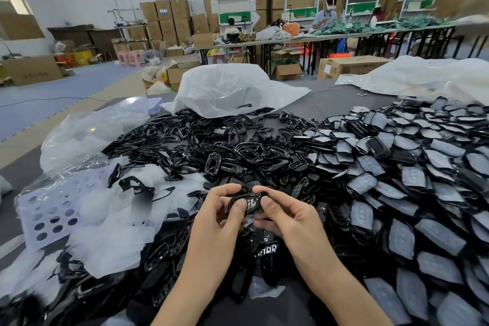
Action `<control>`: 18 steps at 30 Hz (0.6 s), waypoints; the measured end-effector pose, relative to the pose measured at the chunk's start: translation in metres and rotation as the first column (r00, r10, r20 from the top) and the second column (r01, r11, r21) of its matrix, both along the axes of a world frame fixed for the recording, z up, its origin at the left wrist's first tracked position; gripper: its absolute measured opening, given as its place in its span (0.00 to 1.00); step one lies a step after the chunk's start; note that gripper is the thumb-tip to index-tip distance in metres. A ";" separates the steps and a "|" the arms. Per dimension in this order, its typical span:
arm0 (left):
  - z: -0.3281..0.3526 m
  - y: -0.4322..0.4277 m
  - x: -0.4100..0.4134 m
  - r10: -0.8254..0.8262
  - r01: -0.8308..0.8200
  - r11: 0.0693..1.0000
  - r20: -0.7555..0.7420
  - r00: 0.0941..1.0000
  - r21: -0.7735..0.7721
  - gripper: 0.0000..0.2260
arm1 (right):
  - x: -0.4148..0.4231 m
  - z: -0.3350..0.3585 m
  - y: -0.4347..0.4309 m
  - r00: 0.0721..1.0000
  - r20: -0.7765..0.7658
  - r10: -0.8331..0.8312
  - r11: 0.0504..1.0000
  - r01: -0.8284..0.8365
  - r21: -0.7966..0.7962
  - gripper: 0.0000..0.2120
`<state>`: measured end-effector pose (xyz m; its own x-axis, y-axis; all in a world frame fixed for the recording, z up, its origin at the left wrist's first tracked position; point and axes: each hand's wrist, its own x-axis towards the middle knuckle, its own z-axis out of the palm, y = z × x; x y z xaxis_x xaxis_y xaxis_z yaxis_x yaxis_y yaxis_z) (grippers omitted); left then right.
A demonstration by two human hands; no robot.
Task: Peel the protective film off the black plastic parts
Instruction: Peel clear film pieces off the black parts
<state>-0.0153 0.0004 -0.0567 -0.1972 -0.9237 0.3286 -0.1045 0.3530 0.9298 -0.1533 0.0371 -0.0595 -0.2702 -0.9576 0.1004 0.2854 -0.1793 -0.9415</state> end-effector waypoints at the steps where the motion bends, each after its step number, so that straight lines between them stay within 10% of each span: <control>1: -0.001 -0.001 0.001 -0.002 0.002 1.000 0.014 1.000 -0.003 0.09 | -0.001 0.000 0.000 1.000 -0.005 0.008 1.000 -0.008 0.006 0.12; 10: -0.002 -0.004 0.008 0.078 -0.018 0.975 0.264 0.962 -0.222 0.13 | -0.005 0.001 0.003 0.995 -0.103 0.014 1.000 -0.013 0.012 0.12; 18: 0.000 0.001 0.008 0.045 0.107 0.916 0.366 0.929 -0.386 0.10 | -0.010 -0.001 -0.001 0.984 0.105 0.141 0.990 -0.144 0.016 0.11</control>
<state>-0.0075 0.0012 -0.0566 -0.3985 -0.7244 0.5625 -0.3874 0.6889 0.6127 -0.1637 0.0365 -0.0605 -0.1387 -0.9888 0.0561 0.4025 -0.1080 -0.9090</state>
